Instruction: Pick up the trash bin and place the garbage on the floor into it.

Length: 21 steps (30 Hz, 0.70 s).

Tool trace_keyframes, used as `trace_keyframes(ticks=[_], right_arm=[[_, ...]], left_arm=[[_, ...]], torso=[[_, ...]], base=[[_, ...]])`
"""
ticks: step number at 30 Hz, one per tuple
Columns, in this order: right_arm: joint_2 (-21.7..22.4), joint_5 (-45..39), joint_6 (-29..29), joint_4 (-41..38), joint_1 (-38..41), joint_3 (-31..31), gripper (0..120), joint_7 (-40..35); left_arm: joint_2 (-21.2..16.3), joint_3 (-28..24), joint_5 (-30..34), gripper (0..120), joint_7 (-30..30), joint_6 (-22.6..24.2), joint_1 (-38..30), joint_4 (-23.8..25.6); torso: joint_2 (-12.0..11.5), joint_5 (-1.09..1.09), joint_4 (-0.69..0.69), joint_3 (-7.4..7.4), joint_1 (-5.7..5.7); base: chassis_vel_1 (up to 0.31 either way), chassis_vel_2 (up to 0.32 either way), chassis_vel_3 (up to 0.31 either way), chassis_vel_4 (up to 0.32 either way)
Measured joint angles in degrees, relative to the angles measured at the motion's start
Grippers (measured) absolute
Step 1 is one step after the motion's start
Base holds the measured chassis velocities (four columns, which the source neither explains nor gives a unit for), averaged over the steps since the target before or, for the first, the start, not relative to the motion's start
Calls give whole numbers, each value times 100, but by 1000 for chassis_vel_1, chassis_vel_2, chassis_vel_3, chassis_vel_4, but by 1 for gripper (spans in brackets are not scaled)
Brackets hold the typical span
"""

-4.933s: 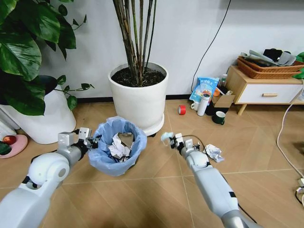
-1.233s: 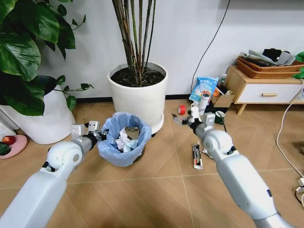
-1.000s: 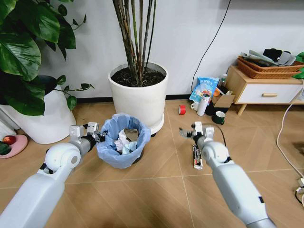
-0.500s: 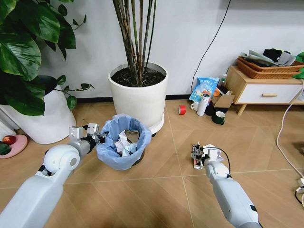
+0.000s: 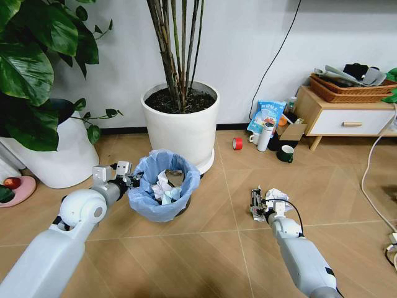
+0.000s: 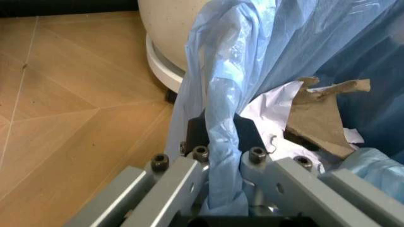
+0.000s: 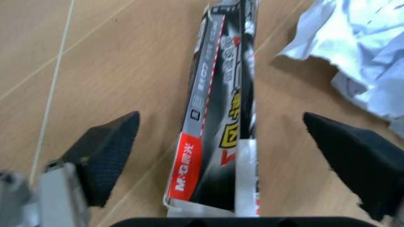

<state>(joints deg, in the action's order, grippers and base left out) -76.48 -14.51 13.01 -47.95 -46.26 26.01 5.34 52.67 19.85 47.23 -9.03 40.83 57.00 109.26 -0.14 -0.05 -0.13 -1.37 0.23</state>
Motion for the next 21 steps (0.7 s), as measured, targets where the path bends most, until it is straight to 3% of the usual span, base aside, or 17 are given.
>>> trace_keyframes(ticks=[3, 12, 14, 21], right_arm=[[-67, 88, -24, 112, 47, 54, 75, 25], [-123, 226, -31, 246, 93, 148, 49, 34], [-153, 277, -31, 300, 126, 206, 37, 34], [-201, 450, -54, 404, 179, 351, 13, 45]], left_arm=[[-29, 29, 3, 0, 3, -3, 14, 18], [-39, 61, 3, 0, 64, -9, 17, 19], [-37, 68, 3, 0, 79, -10, 14, 17], [-56, 98, 3, 0, 136, -13, 22, 20]], torso=[[0, 0, 0, 0, 0], [0, 0, 0, 0, 0], [0, 0, 0, 0, 0], [0, -1, 0, 1, 0]], base=[[0, 0, 0, 0], [0, 0, 0, 0], [0, 0, 0, 0], [0, 0, 0, 0]])
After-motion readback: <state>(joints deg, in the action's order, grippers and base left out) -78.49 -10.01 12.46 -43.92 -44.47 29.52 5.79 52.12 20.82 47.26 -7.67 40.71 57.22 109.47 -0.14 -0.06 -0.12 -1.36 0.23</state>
